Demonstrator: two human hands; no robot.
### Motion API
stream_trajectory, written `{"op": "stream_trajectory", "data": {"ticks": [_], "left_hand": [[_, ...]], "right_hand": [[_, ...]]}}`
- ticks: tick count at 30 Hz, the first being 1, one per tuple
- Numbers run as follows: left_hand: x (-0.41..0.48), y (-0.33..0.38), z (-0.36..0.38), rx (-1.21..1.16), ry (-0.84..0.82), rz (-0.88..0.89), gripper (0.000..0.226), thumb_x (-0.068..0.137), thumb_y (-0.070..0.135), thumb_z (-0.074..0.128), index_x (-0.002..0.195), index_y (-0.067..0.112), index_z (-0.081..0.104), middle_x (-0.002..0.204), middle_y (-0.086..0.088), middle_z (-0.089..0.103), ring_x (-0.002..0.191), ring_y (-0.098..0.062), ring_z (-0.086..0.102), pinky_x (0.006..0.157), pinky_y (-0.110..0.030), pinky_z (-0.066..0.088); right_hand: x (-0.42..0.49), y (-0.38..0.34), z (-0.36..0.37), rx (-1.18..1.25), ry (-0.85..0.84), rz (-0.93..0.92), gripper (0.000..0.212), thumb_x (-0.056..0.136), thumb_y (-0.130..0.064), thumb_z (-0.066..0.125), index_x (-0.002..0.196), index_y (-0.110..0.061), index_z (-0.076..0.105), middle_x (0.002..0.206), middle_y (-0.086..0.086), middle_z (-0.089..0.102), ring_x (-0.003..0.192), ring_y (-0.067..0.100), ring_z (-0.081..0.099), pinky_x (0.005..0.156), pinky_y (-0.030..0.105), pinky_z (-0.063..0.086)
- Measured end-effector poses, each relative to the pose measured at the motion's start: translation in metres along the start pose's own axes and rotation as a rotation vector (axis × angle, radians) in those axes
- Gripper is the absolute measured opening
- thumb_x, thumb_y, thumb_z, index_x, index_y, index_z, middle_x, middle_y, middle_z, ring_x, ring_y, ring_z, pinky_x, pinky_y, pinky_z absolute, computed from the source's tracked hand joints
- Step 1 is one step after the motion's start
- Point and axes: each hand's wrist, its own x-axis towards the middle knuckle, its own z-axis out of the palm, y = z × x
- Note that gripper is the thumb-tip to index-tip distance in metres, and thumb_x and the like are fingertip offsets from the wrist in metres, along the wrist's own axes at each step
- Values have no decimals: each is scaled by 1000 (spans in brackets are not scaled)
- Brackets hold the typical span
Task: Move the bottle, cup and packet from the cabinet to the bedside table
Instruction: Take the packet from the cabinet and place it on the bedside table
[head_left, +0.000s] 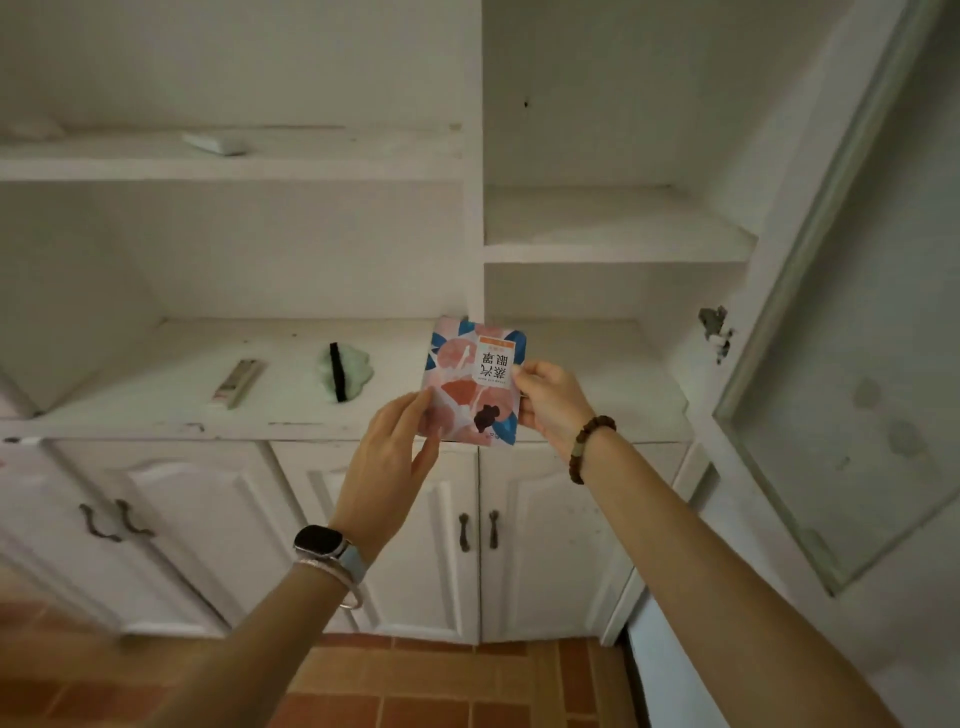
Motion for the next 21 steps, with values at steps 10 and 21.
{"op": "stream_trajectory", "data": {"ticks": [10,21], "left_hand": [[-160,-56,-69,83,-64,-249,54,90,34,53,140,17,40,134,2,47,118,-11,49,101,-31,44],[-354,-67,-188,244,27,-562,53,88,23,61,138,16,44,135,4,49,117,-7,50,102,-20,39]], "right_hand": [[-55,85,121,-17,-292,190,19,101,-21,47,107,-7,59,103,11,72,89,22,71,71,32,60],[-177,165,281,-256,-666,205,14,99,-18,51,88,-13,58,102,15,73,86,25,71,81,45,58]]}}
